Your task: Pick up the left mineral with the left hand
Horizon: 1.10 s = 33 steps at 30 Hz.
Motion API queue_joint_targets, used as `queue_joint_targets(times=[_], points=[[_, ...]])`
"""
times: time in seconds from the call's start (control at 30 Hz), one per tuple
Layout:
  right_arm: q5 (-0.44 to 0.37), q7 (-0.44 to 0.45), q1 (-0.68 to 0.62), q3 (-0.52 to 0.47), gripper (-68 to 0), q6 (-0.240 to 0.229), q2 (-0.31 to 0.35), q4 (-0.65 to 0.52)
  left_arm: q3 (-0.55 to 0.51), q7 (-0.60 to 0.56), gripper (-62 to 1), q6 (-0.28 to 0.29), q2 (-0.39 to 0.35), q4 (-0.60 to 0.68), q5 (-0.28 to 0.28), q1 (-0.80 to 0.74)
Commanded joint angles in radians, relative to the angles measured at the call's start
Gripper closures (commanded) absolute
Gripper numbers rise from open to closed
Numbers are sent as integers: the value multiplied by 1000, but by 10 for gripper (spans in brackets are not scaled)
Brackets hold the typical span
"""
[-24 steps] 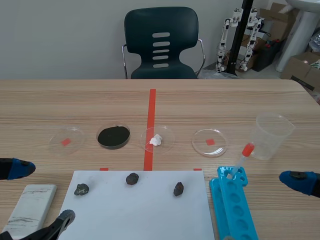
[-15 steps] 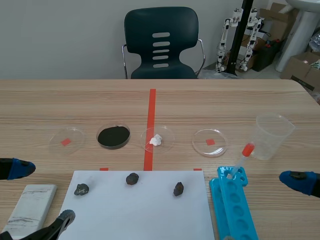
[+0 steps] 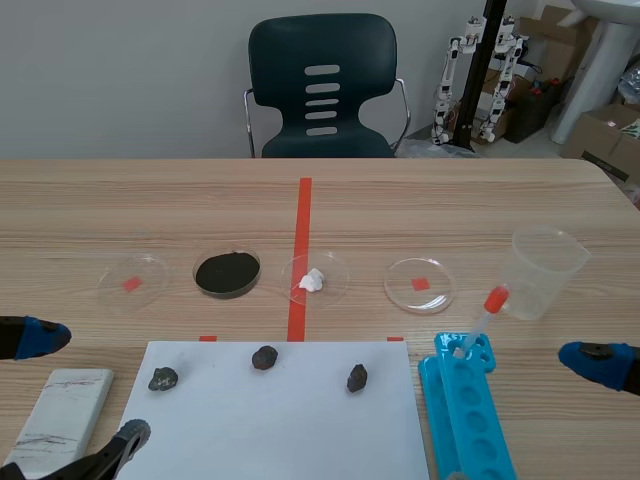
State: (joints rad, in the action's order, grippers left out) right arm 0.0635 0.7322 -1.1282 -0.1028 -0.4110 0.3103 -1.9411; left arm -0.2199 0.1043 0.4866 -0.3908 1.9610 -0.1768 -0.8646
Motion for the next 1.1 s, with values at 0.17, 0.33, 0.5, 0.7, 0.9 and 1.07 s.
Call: queue_joint_targets(times=[0.17, 0.33, 0.5, 0.7, 0.9, 1.07], points=[[-10, 14, -2, -3, -638, -1, 0, -9, 1, 6, -615, -5, 0, 10, -14, 4], [-10, 13, -2, -3, -638, -1, 0, -9, 4, 50, -615, -33, 17, 10, -14, 10], [-10, 13, -2, -3, -638, -1, 0, -9, 61, 263, -615, -142, 16, 10, -43, 87], [-10, 13, -2, -3, -638, -1, 0, -9, 175, 490, -615, -322, 16, 9, -76, 201], [-10, 13, -2, -3, -638, -1, 0, -9, 327, 579, -615, -524, 16, -30, -138, 315], [-10, 13, -2, -3, -638, -1, 0, -9, 420, 718, -615, -654, 16, -133, -138, 450]])
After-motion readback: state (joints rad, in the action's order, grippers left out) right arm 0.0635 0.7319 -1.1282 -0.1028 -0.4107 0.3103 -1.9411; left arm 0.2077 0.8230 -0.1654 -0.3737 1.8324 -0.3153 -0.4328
